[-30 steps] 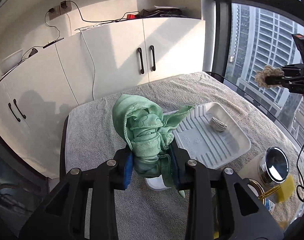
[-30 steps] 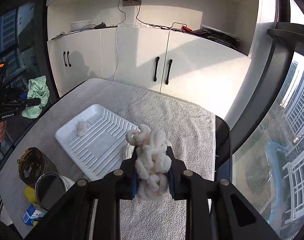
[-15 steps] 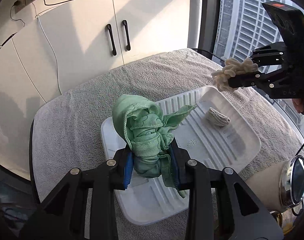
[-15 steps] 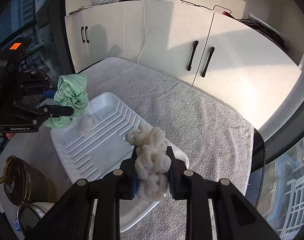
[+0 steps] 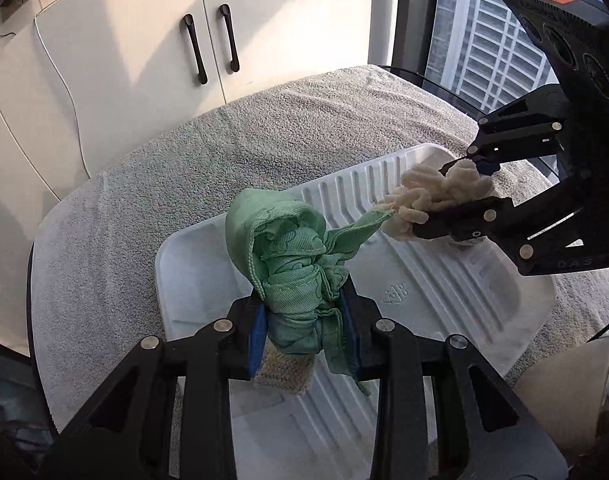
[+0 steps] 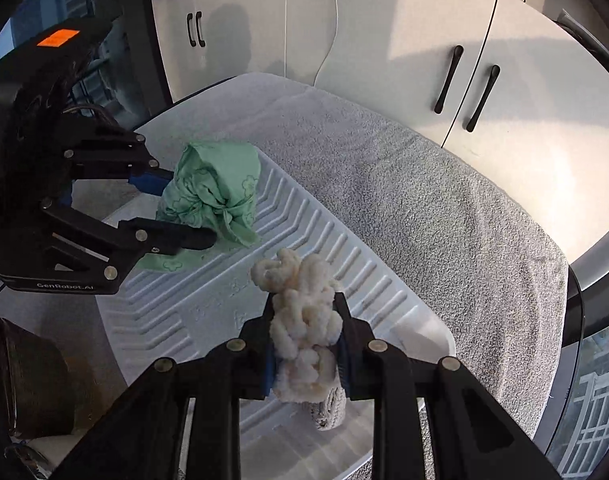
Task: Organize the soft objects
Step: 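Open the left tool to release the cloth while the right tool releases the rope knot into the tray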
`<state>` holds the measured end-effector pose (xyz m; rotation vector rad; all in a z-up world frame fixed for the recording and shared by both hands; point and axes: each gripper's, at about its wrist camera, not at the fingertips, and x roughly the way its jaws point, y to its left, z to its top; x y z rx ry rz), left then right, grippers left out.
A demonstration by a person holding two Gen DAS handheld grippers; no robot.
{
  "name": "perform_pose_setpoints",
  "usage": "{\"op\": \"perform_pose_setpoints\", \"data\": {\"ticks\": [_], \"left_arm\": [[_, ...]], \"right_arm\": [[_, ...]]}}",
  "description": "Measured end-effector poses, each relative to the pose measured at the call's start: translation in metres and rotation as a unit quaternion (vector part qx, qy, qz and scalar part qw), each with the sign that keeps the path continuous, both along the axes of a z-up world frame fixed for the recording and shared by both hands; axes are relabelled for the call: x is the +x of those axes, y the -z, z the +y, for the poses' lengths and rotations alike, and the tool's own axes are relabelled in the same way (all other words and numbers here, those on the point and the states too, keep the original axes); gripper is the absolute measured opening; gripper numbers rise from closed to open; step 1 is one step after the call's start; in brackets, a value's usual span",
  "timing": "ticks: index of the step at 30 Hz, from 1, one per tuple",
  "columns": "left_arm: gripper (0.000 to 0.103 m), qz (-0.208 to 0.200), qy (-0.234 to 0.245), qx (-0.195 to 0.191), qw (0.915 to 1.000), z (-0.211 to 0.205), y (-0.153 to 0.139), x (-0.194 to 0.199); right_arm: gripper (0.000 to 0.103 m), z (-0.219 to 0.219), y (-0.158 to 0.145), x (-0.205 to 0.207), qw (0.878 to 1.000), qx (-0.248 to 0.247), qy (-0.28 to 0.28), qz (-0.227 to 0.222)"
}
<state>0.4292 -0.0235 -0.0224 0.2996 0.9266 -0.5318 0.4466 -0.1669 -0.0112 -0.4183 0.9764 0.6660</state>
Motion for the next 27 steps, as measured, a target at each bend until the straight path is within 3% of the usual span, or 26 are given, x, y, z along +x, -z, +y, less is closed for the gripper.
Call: {"op": "perform_pose_setpoints", "data": {"ticks": [5, 15, 23, 27], "left_arm": [[0.029, 0.009, 0.003, 0.018, 0.9998, -0.006, 0.013, 0.004], [0.034, 0.015, 0.001, 0.027, 0.9995, -0.013, 0.021, 0.011], [0.05, 0.028, -0.005, 0.033, 0.9991, -0.012, 0.034, 0.012], [0.066, 0.033, -0.012, 0.027, 0.999, -0.009, 0.039, 0.014]], "right_arm": [[0.026, 0.008, 0.019, 0.0, 1.0, -0.015, -0.008, 0.012], [0.03, 0.009, 0.03, 0.001, 1.0, -0.016, -0.005, 0.014], [0.035, 0.007, 0.038, 0.004, 1.0, -0.019, 0.001, 0.017], [0.041, 0.009, 0.04, 0.003, 1.0, -0.024, 0.004, 0.01]]}}
